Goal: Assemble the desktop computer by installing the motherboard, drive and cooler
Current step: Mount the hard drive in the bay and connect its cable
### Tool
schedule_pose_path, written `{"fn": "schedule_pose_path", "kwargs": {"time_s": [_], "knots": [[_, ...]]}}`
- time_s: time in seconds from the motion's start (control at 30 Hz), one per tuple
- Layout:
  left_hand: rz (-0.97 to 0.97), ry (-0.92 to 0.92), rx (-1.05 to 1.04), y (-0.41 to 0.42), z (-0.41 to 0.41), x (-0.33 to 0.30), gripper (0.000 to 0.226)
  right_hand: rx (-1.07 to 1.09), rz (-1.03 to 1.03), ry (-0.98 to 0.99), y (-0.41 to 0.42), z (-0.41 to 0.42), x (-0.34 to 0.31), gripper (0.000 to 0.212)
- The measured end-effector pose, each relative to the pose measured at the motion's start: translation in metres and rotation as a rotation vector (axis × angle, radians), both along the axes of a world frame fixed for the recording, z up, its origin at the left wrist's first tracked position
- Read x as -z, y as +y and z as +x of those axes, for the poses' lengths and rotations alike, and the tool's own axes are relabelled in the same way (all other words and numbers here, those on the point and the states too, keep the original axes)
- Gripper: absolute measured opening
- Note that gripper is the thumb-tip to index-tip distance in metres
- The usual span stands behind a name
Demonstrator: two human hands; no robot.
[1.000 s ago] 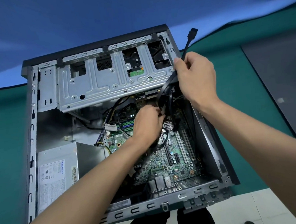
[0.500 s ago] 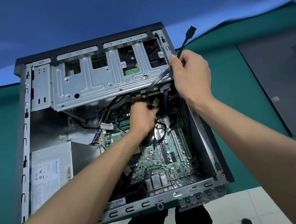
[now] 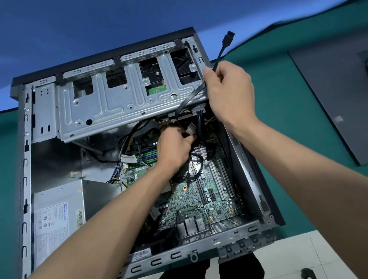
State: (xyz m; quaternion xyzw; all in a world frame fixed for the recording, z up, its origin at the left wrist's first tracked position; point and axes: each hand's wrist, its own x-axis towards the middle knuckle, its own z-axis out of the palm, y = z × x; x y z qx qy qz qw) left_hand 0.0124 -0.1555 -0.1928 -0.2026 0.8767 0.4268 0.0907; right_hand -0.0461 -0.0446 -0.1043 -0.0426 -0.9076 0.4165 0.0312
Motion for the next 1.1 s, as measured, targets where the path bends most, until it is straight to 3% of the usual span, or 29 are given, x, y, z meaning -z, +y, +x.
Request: {"fn": "schedule_pose_path", "kwargs": {"time_s": [0.2, 0.47, 0.67, 0.87, 1.1], "knots": [[0.062, -0.018, -0.068, -0.0063, -0.0037, 0.0040, 0.031, -0.003, -0.008, 0.000, -0.0014, 0.0005, 0.0012, 0.041], [0.031, -0.066, 0.045, -0.0077, -0.0058, 0.0022, 0.022, 0.010, -0.033, -0.006, -0.0009, 0.0000, -0.0010, 0.042], [-0.112, -0.052, 0.181, -0.0038, -0.0052, 0.0012, 0.015, 0.015, -0.042, -0.004, -0.0006, -0.0001, -0.0006, 0.039], [-0.098, -0.035, 0.149, -0.0044, -0.0030, 0.0041, 0.020, 0.002, 0.001, -0.002, -0.0007, 0.0011, 0.0002, 0.042], [-0.286, 0.054, 0.311, -0.0079, -0.0044, 0.0020, 0.017, -0.027, 0.032, -0.010, 0.0006, 0.0015, 0.0002, 0.041]]}}
